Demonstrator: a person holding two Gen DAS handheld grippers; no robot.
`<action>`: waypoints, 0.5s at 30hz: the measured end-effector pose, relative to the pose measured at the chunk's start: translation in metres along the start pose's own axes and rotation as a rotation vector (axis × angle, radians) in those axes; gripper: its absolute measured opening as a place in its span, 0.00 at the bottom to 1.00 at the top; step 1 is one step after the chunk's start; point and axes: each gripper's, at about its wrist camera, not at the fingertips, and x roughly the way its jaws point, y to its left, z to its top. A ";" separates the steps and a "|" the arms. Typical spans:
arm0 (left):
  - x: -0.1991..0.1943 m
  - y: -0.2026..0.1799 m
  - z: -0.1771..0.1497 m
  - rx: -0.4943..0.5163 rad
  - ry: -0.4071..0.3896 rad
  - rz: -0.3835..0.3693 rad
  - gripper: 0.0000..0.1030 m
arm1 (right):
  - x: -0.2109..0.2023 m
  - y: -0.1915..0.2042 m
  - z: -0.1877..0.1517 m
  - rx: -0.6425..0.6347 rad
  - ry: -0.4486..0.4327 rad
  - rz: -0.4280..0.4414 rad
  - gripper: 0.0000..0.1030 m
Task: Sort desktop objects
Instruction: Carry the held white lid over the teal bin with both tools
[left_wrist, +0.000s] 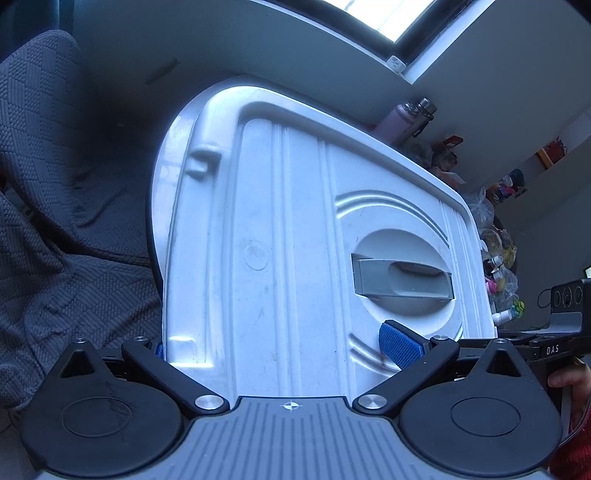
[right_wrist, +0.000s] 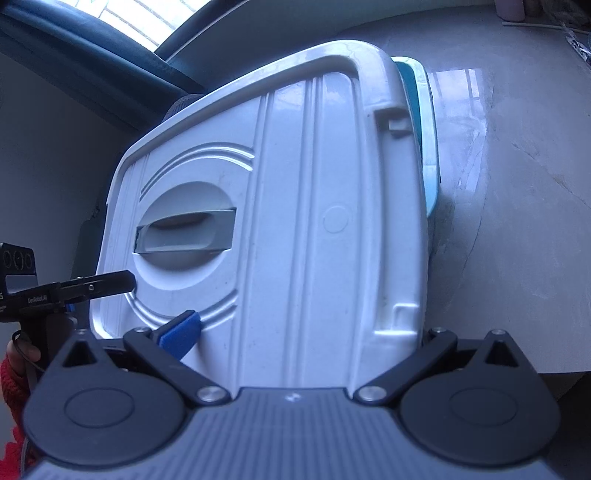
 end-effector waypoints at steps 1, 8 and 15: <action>0.003 0.001 0.005 -0.001 0.003 -0.001 1.00 | 0.001 0.001 0.001 0.001 0.000 -0.001 1.00; 0.016 0.012 0.031 -0.006 0.011 -0.004 1.00 | 0.002 -0.005 -0.002 0.009 0.000 -0.008 1.00; 0.028 0.018 0.060 -0.002 0.006 -0.013 1.00 | 0.001 -0.003 -0.001 0.006 -0.018 -0.013 1.00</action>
